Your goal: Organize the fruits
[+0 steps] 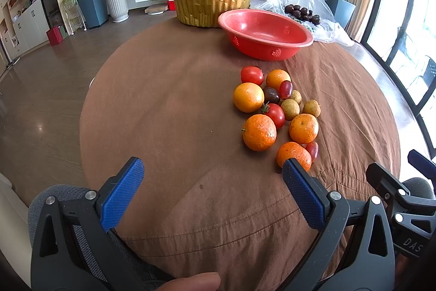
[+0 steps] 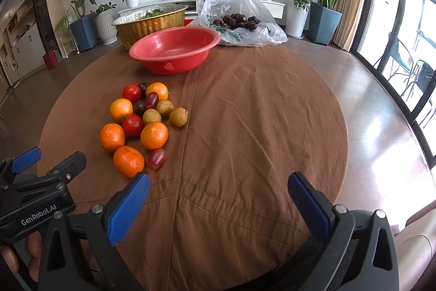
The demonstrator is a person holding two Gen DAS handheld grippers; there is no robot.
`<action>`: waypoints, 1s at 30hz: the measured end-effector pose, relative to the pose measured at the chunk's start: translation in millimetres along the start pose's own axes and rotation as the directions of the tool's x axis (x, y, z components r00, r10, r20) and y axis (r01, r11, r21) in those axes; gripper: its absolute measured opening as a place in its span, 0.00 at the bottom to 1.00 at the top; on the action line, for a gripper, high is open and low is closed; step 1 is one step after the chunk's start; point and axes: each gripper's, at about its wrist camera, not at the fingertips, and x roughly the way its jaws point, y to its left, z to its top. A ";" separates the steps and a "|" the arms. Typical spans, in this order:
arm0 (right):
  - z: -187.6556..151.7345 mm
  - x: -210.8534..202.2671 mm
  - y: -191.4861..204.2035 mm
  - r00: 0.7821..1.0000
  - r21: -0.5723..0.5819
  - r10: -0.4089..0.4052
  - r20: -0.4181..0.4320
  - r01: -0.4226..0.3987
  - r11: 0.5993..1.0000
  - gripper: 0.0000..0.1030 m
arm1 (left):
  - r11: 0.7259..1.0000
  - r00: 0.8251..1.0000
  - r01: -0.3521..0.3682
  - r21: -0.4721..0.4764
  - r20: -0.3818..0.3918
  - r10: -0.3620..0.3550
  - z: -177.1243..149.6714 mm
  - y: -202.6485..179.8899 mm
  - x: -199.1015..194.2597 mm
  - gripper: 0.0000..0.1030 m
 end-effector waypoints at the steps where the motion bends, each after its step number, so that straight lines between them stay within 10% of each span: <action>1: -0.4 0.5 0.1 1.000 0.000 0.000 0.000 0.000 1.000 1.00 | 1.000 1.000 0.000 0.000 0.000 0.000 -0.4 -0.1 0.1 1.00; 30: 0.6 1.1 -0.5 1.000 0.000 0.001 -0.005 -0.001 1.000 1.00 | 1.000 1.000 0.004 0.003 -0.008 -0.004 -5.3 -2.7 4.7 1.00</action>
